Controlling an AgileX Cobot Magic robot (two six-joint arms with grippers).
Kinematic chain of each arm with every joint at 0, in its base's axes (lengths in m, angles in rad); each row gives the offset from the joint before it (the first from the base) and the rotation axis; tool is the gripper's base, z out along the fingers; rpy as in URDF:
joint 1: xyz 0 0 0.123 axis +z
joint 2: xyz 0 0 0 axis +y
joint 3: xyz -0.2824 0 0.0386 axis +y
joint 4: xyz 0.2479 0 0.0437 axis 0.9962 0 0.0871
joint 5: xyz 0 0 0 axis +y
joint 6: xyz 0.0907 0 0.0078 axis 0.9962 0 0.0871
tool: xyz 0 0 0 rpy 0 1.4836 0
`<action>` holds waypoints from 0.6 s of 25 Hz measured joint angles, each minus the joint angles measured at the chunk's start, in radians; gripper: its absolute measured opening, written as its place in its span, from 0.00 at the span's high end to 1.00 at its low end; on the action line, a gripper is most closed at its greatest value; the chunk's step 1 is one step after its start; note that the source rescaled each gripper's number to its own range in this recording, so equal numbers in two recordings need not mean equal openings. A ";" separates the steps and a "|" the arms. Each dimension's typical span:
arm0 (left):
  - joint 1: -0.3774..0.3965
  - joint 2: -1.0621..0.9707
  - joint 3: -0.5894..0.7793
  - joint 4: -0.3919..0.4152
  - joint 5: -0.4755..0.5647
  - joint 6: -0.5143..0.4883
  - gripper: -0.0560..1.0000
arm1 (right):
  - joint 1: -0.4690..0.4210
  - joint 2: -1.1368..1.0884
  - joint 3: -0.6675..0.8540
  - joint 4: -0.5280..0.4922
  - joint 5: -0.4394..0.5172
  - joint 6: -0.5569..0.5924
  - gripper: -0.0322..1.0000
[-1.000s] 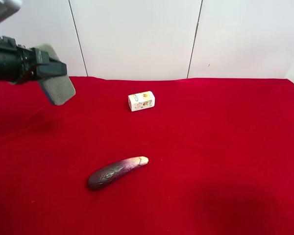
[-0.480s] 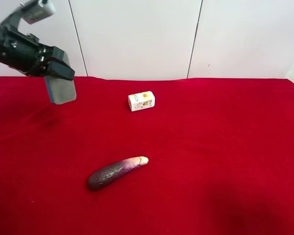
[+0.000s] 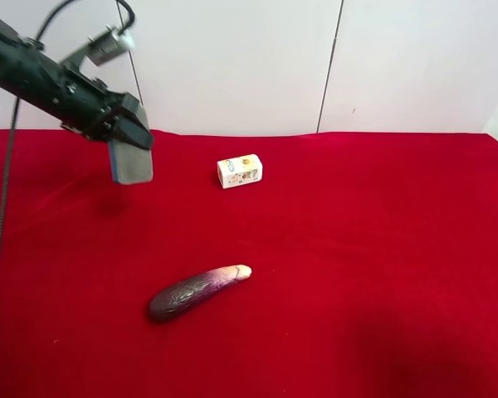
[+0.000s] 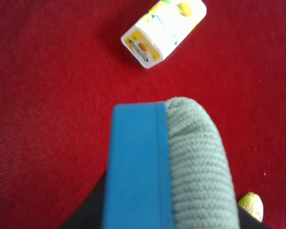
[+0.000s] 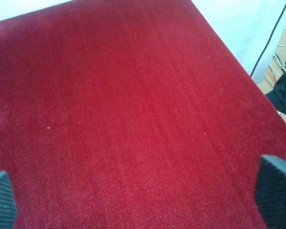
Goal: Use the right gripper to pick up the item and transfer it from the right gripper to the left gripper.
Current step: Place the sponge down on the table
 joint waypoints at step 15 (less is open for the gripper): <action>-0.170 0.157 -0.003 0.040 -0.175 0.010 0.92 | 0.000 0.000 0.000 0.000 0.000 0.000 0.00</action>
